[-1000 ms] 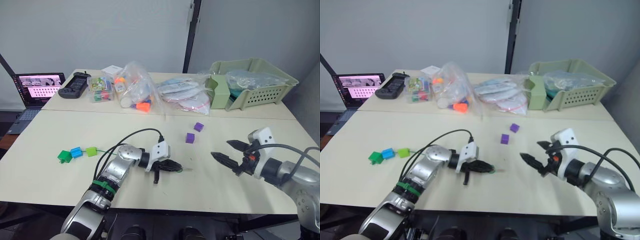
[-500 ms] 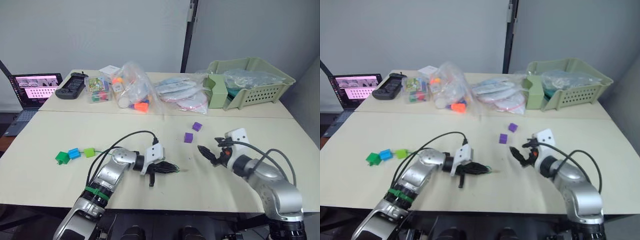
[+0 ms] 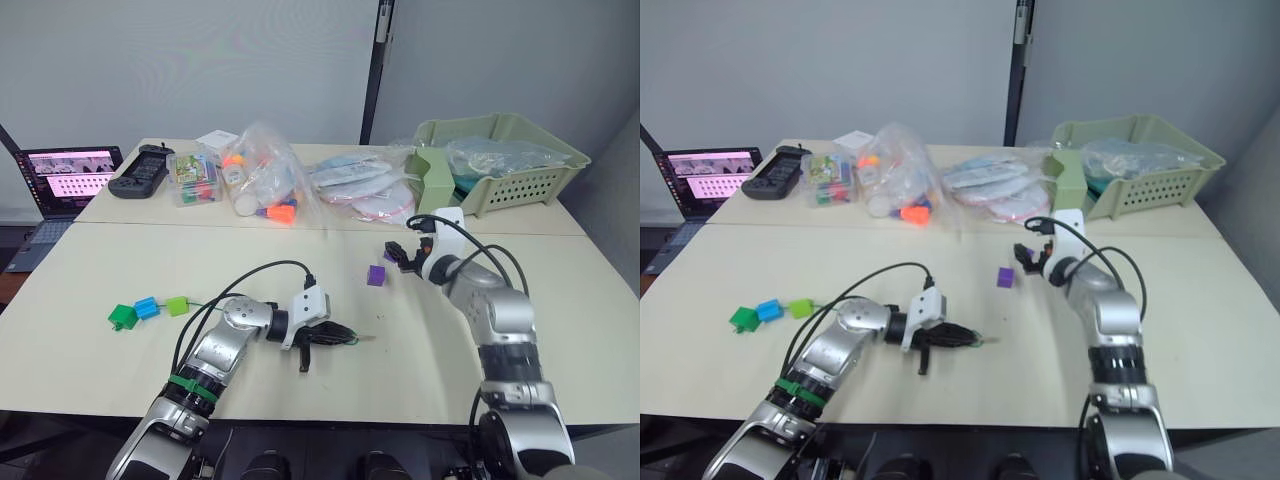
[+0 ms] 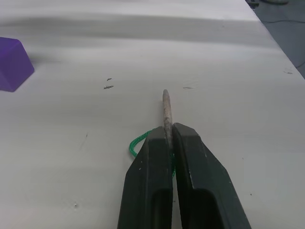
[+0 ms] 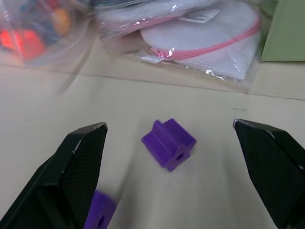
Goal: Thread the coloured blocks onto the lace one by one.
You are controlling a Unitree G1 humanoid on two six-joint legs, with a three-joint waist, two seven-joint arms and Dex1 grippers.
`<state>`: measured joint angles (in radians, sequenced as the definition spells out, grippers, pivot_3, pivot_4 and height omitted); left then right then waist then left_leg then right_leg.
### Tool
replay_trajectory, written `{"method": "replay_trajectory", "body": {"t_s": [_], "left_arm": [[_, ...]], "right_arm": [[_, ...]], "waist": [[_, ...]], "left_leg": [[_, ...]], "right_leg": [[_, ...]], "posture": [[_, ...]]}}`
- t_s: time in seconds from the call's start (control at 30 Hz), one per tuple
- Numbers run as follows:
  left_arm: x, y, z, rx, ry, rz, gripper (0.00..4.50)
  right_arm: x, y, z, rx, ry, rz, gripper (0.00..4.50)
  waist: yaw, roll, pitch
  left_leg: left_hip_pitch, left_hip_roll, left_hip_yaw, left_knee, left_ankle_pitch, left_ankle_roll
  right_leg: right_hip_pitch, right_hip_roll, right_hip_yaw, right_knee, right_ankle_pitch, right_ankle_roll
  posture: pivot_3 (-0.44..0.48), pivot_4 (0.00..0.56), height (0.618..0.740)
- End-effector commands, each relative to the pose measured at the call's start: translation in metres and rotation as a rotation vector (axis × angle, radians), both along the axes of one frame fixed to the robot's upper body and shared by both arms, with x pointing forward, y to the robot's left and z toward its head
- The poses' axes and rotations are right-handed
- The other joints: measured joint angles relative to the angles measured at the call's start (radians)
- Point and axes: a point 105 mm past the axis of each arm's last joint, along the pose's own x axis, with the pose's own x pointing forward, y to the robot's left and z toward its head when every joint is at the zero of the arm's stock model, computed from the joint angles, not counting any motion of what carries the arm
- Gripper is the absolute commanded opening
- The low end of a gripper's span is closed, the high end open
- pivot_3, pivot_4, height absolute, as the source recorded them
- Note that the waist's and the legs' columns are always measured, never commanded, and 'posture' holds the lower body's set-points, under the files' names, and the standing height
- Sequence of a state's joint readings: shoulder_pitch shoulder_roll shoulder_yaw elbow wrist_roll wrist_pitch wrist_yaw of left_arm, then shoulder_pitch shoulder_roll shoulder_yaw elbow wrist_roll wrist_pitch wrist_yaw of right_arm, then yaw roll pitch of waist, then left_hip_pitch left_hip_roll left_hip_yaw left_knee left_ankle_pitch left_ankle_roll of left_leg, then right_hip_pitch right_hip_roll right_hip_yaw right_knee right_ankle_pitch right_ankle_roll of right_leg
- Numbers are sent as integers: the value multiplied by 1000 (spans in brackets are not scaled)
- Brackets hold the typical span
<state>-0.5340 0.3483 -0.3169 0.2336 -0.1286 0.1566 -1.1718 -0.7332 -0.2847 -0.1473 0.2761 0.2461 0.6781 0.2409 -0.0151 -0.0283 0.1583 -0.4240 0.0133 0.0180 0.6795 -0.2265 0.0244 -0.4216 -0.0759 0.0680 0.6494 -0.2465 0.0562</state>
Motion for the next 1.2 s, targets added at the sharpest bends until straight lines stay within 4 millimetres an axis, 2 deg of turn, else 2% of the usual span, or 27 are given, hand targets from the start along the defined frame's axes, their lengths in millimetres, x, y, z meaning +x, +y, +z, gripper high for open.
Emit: {"method": "replay_trajectory", "body": {"t_s": [0.03, 0.23, 0.53, 0.63, 0.8, 1.03, 1.2], "left_arm": [[0, -3, 9, -28, -31, -6, 0], [-1, -4, 9, -30, -30, -7, 0], [-1, -5, 8, -31, -30, -5, 0], [-1, -6, 8, -33, -30, -2, 0], [-2, -7, 7, -34, -28, -2, 0], [-2, -7, 5, -34, -23, -2, 0], [-3, -9, 5, -37, -22, -12, 0]], "right_arm": [[12, -3, 5, 21, -12, -47, 4465], [30, 5, -5, 27, 34, -94, 4465], [37, 12, -17, -8, 68, -83, 4465], [37, 12, -22, -18, 81, -75, 3674], [36, 14, -22, -28, 86, -52, 2013], [34, 11, -22, -48, 89, -37, 2013], [24, 4, -14, -80, 64, -11, 2013]], "waist": [[-2, 0, 0], [-9, 0, 0], [-18, 0, 0], [-24, 0, 0], [-29, 1, 0], [-31, 1, 0], [-27, 1, 0]], "left_leg": [[0, 0, 0, 0, 0, 0], [0, 0, 0, -1, 0, 0], [0, 0, -2, -2, 0, 0], [0, 0, -2, -2, 0, 0], [0, 0, -3, -3, 0, 0], [1, 0, -3, -3, 0, 0], [0, 0, -3, -3, 0, 0]], "right_leg": [[0, 0, 0, 0, 0, 0], [-1, 0, 0, 0, 0, -1], [-1, 0, 0, 0, 1, -1], [-1, 0, 0, 0, 1, -1], [-1, 0, 0, 0, 1, -1], [-1, 0, 0, 0, 1, -1], [-1, -1, 0, 0, 1, -1]], "posture": [[0, 150, 734], [0, 150, 734], [0, 150, 734], [0, 150, 734], [0, 150, 734], [0, 150, 734], [0, 150, 734]]}}
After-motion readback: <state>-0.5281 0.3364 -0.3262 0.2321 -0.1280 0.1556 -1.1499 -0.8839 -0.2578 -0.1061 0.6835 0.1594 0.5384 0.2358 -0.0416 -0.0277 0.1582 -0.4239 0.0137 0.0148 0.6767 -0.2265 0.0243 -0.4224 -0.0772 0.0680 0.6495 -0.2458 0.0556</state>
